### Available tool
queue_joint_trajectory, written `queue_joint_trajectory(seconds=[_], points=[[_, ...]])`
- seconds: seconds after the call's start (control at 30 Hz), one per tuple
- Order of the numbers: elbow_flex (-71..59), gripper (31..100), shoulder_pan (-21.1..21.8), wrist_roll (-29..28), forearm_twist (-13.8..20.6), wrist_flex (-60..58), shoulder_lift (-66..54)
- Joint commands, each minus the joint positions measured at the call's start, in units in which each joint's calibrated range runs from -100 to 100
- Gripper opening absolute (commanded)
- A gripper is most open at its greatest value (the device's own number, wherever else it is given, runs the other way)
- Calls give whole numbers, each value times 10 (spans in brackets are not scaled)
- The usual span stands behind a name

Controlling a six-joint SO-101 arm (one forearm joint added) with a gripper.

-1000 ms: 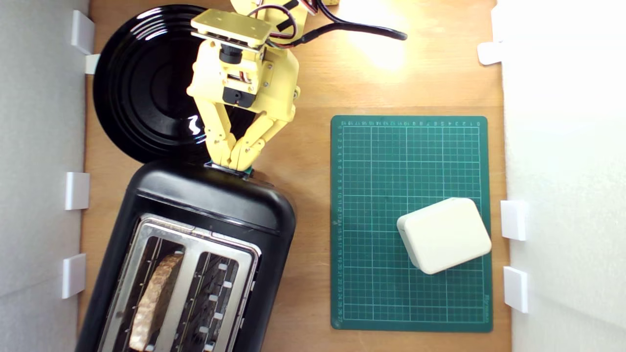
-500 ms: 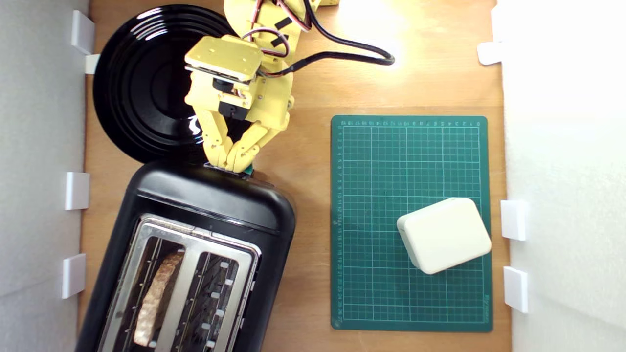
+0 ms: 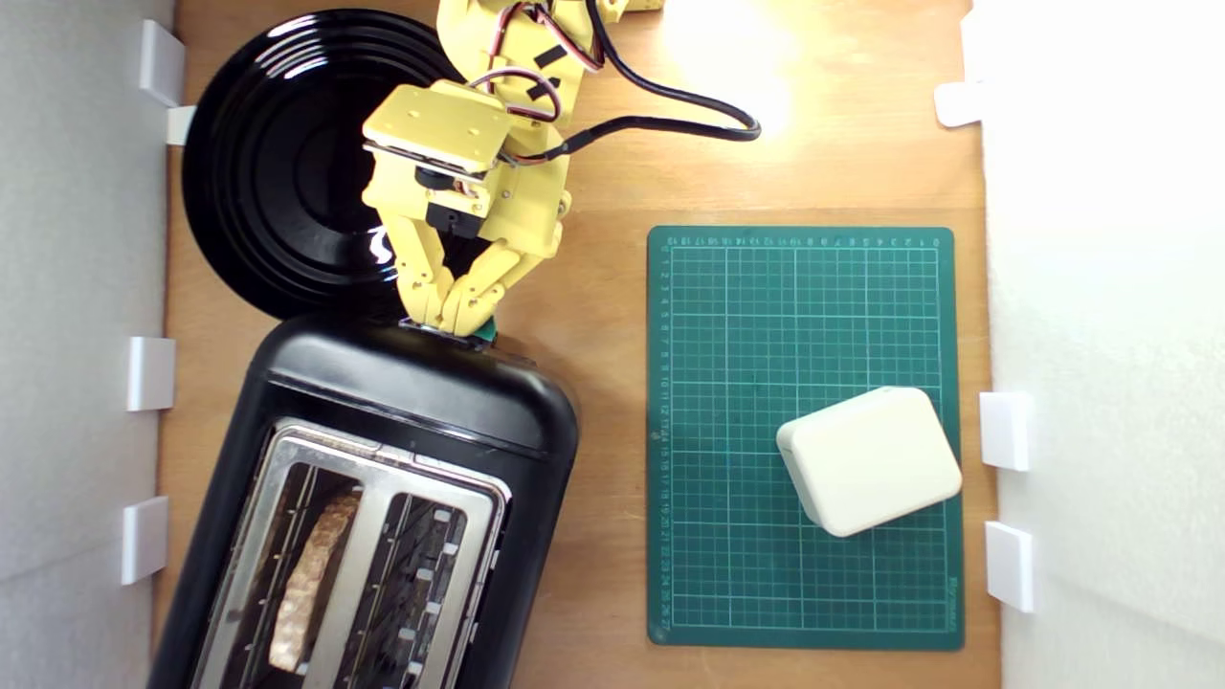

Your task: Start toaster

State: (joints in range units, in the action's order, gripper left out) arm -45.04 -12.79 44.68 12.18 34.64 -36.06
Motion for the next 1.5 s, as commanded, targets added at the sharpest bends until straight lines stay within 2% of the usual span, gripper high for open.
queue_joint_trajectory(seconds=[0.0, 0.47, 1.47], points=[[-12, 314, -2, 2, -3, -8, 8], [-15, 314, 5, -3, -6, -8, 37], [-9, 314, 20, -19, -1, -30, 179]])
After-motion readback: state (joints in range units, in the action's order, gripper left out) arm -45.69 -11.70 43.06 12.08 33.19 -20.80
